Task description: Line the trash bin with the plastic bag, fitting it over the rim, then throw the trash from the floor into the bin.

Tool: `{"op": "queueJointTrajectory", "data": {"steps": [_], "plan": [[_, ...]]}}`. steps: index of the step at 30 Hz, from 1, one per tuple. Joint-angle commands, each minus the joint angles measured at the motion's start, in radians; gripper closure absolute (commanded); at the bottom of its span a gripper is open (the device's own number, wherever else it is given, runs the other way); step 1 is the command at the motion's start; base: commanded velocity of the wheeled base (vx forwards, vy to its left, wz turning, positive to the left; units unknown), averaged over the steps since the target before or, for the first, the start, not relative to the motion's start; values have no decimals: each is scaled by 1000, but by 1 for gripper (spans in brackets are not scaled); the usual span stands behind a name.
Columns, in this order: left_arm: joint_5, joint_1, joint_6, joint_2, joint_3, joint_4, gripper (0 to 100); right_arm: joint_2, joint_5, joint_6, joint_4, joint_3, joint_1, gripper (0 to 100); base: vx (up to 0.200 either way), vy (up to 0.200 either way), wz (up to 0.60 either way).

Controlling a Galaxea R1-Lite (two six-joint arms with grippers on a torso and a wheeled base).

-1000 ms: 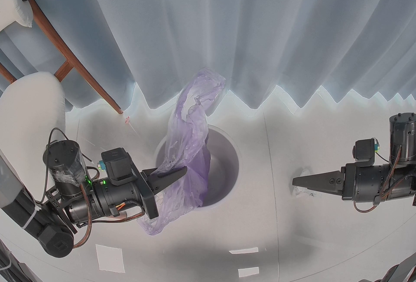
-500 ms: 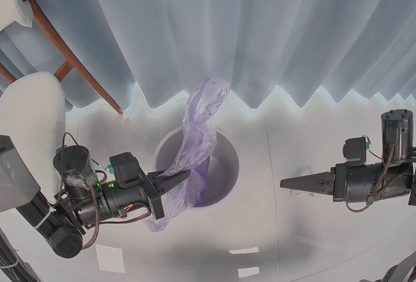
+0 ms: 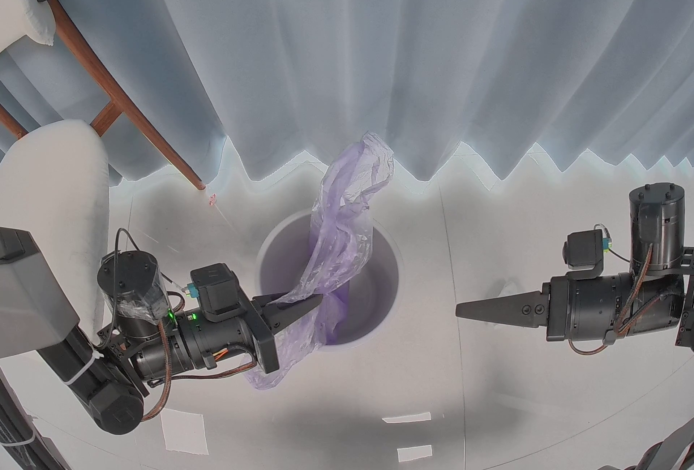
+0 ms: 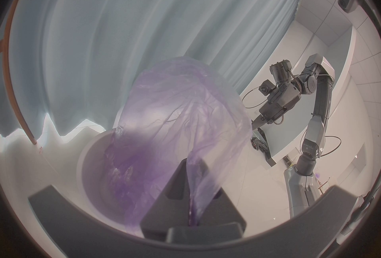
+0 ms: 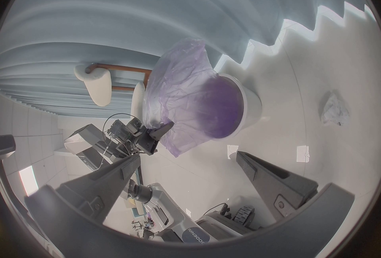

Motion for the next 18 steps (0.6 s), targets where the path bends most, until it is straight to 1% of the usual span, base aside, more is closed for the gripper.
{"op": "queueJointTrajectory", "data": {"steps": [1, 13, 18], "plan": [[0, -3, 0, 5, 6, -7, 100, 17, -1, 0, -18, 8, 4, 0, 0, 0, 0], [-2, -9, 3, 14, 23, -7, 100, 77, -1, 6, -33, -29, 18, 0, 0, 0, 0], [-4, -7, 32, 21, 26, -7, 100, 126, -2, 6, -61, -55, 35, 0, 0, 0, 0]]}}
